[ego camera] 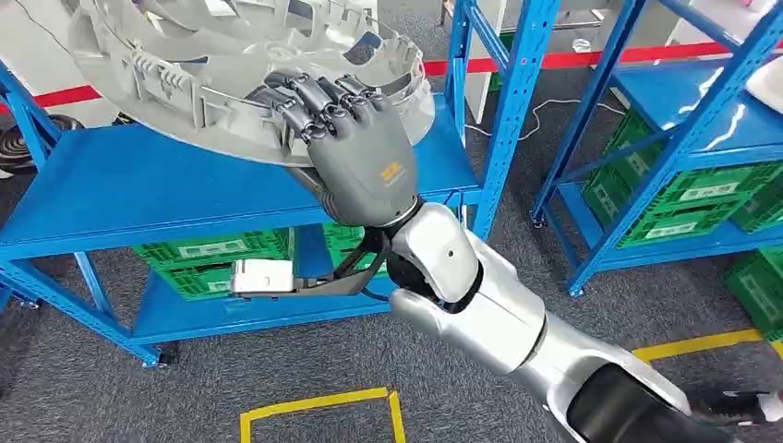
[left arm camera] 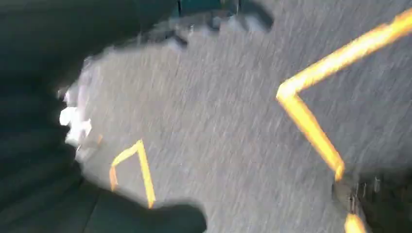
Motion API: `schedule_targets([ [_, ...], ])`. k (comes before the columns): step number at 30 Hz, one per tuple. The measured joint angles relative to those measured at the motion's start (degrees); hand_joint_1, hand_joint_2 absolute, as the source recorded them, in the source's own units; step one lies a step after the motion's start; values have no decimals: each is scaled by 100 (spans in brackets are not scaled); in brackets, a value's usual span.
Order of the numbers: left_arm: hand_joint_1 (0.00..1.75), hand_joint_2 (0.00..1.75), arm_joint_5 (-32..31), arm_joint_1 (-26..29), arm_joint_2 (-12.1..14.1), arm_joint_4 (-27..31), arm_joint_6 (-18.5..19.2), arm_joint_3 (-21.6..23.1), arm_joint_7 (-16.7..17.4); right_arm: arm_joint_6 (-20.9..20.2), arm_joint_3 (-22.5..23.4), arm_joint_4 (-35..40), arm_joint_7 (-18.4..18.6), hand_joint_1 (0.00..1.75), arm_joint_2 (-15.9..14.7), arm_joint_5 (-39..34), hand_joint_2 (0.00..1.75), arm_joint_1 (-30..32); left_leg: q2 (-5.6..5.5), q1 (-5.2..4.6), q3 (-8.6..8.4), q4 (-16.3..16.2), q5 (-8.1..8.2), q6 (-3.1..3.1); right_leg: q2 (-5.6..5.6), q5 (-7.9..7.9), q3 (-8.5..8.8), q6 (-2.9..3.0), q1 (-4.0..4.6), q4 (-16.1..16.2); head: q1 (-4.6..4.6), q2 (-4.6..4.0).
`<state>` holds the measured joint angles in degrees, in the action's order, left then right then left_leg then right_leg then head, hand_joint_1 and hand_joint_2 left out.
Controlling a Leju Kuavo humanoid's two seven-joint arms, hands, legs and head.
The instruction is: Take the parts from the cabinet and place them on the table.
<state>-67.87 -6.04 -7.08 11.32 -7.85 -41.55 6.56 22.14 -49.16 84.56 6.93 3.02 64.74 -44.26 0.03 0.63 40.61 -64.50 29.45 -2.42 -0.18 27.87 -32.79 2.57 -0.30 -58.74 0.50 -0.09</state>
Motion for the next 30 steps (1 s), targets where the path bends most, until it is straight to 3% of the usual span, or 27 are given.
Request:
schedule_targets([
  [1,0,175,-2,-1,6,0,2,0,0,-41,0,2,0,175,2,-6,175,0,0,15,97,-396,303,-35,1,-65,-82,1,0,-1,0,0],
  [2,0,175,-4,-7,22,2,2,0,0,-61,-2,4,-2,175,2,-13,175,1,0,24,156,-761,496,-62,3,-135,-171,-4,0,-5,-4,0],
  [3,0,175,-4,-13,37,2,4,0,-4,-67,-2,6,0,175,2,-15,175,1,0,34,158,-1012,517,-89,3,-203,-265,-15,-5,-10,-2,0],
  [4,0,175,-4,-18,48,4,4,0,-4,-72,-2,18,2,175,0,-22,175,4,0,44,81,-1090,361,-108,2,-275,-372,-37,-14,-22,-2,0],
  [6,0,175,-13,-17,72,7,7,0,-7,-72,-2,63,50,175,2,-11,175,37,1,72,-363,-689,-112,-138,1,-408,-579,-97,-47,-60,0,0],
  [7,0,175,-24,-21,77,7,6,0,-9,-72,0,87,76,175,2,9,175,45,-1,96,-730,-248,-153,-160,2,-464,-657,-140,-58,-91,-4,0],
  [8,0,175,-44,-40,72,7,9,0,-13,-74,0,120,90,175,15,24,175,50,-26,109,-1063,256,152,-186,5,-504,-703,-183,-35,-118,-9,0],
  [9,0,175,-57,-43,83,13,13,2,-18,-76,-2,140,109,175,13,28,175,49,-70,60,-1283,597,289,-95,-1,-545,-726,-216,-27,-134,4,0],
  [10,0,175,-61,-50,83,13,17,2,-17,-76,-2,144,98,175,15,42,175,58,-55,61,-1171,569,267,-10,-2,-617,-718,-251,-11,-103,4,0],
  [12,0,175,-77,-52,81,13,17,2,-13,-70,-2,149,101,175,15,59,175,65,-47,39,-1114,542,186,124,0,-737,-727,-328,-28,-37,-2,0],
  [13,0,175,-90,-47,81,11,17,2,-7,-57,-2,144,103,175,-2,59,175,64,-5,64,-1052,558,107,219,2,-693,-766,-361,-51,-68,-2,0],
  [14,0,175,-105,-49,81,11,17,2,-2,-50,-2,144,105,175,-4,61,175,64,3,53,-1015,555,38,269,8,-402,-849,-376,-53,-213,4,0],
  [16,0,175,-111,-47,96,22,17,2,2,-37,-2,144,122,175,-11,57,175,65,12,41,-833,552,-110,317,8,364,-1044,-392,-51,-951,7,0],
  [17,0,175,-114,-50,98,24,15,2,0,-24,-2,133,122,175,-13,57,175,64,12,24,-729,545,-191,328,14,624,-1131,-397,-46,-1429,7,0],
  [18,0,175,-116,-50,98,24,15,2,-2,-6,-2,125,109,175,-15,57,175,67,15,6,-633,538,-258,337,13,673,-1161,-390,-40,-1762,4,0],
  [19,0,175,-116,-48,98,24,15,2,-4,7,-2,118,96,175,-15,57,175,68,24,-9,-531,529,-327,341,14,539,-1103,-369,-30,-1906,4,0],
  [20,0,175,-118,-48,98,24,11,2,-4,13,-2,114,94,175,-15,57,175,67,27,-22,-443,521,-391,338,14,332,-948,-337,-16,-1825,4,0],
  [21,0,175,-116,-48,98,24,4,2,-4,28,-2,103,88,175,-15,57,175,68,27,-36,-364,515,-450,332,14,133,-694,-296,3,-1558,4,0],
  [22,0,175,-114,-49,98,24,0,2,-4,37,-2,96,87,175,-15,55,175,67,22,-53,-297,511,-514,326,18,47,-296,-226,41,-1070,4,0],
  [23,0,175,-105,-52,85,24,-4,2,-4,48,-2,96,85,175,-9,55,175,65,23,-45,-262,501,-566,314,18,192,131,-138,79,-516,0,0],
  [24,0,175,-101,-46,90,28,-15,2,-4,55,-2,98,81,175,17,59,175,63,19,-83,-226,495,-605,279,4,404,421,-96,95,15,2,0],
  [25,0,175,-94,-41,90,28,-18,2,-7,64,-2,96,79,175,26,57,175,70,30,-70,-225,525,-678,239,10,400,415,-140,108,29,-9,0],
  [27,0,175,-87,-42,94,26,-22,2,-7,77,-4,96,79,175,31,59,175,64,36,-44,-215,576,-793,178,14,319,358,-107,131,44,17,0],
  [28,0,175,-87,-28,114,26,-26,2,-7,77,-4,96,83,175,31,61,175,69,13,-77,-184,591,-834,140,-13,213,291,-61,65,124,26,0],
  [29,0,175,-87,-26,114,24,-31,2,-7,77,-4,96,85,175,42,66,175,66,-2,-55,-118,509,-622,105,-33,130,256,-28,47,130,20,0],
  [30,0,175,-87,-16,107,17,-31,2,-7,77,-4,96,98,175,55,61,175,63,-2,-41,-45,259,-250,74,-30,57,171,20,34,132,-2,0],
])
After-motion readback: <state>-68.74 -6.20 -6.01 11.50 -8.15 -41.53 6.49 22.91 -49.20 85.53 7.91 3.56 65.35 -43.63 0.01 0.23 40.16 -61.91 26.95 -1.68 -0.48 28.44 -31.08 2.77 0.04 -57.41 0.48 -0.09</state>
